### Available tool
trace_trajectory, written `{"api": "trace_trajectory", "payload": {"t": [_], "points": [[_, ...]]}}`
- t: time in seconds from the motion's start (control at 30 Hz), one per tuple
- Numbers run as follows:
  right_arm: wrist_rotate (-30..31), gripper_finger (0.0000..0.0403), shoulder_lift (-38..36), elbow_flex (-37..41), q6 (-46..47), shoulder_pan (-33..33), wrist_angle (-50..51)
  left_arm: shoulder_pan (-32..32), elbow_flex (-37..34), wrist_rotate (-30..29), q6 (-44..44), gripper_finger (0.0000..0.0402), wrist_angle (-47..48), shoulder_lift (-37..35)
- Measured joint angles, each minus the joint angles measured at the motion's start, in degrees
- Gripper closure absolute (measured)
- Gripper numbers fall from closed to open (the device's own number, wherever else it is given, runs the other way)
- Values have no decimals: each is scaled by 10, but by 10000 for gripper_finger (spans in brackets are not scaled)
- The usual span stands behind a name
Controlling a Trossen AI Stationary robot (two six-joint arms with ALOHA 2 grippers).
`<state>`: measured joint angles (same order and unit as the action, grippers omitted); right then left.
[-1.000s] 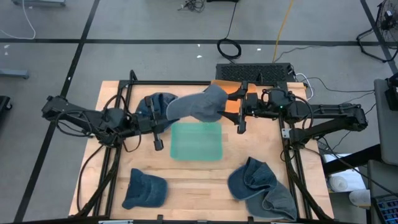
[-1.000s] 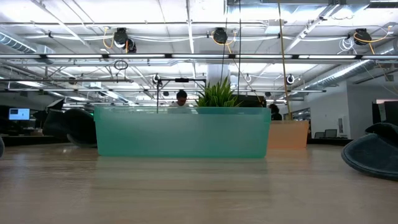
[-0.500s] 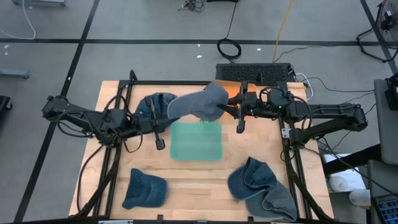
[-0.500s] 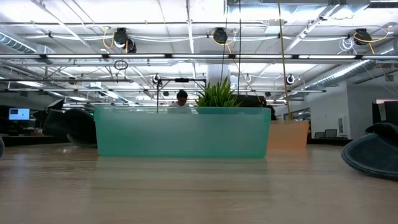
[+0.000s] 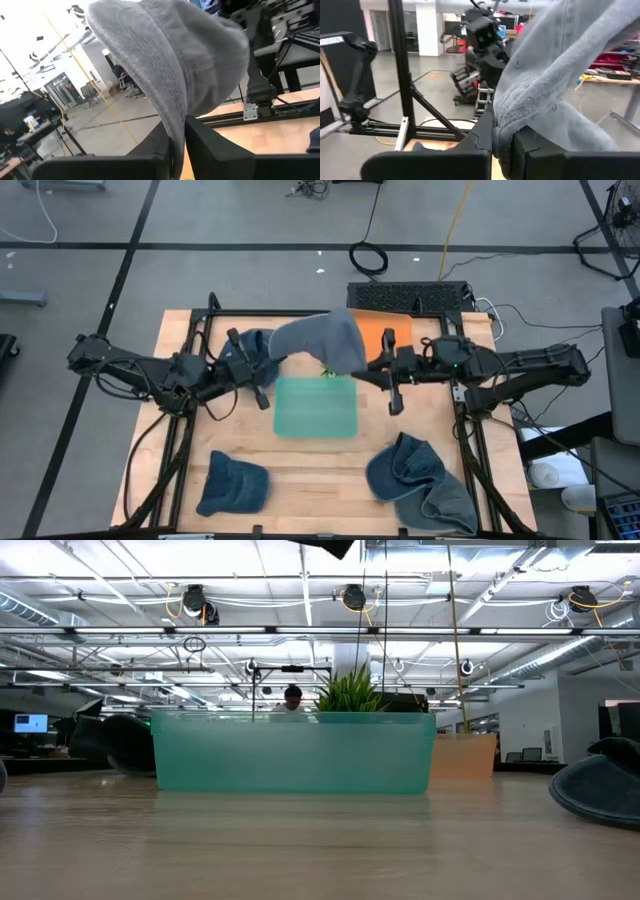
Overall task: Pick & Place hat
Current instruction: Put the middle gray cap into the orange bin
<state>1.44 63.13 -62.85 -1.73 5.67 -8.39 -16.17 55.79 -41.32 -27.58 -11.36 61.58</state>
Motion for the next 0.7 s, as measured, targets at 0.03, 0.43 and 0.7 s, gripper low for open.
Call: {"api": "trace_trajectory", "payload": {"t": [0.03,0.43,0.7], "points": [[0,393,-4,0,-3,4,-2,0,0,0,11,346,6,0],[158,393,-112,0,12,31,30,0,0,-12,132,251,153,-15],[353,393,-164,0,41,26,111,0,0,-8,134,207,159,-18]]}}
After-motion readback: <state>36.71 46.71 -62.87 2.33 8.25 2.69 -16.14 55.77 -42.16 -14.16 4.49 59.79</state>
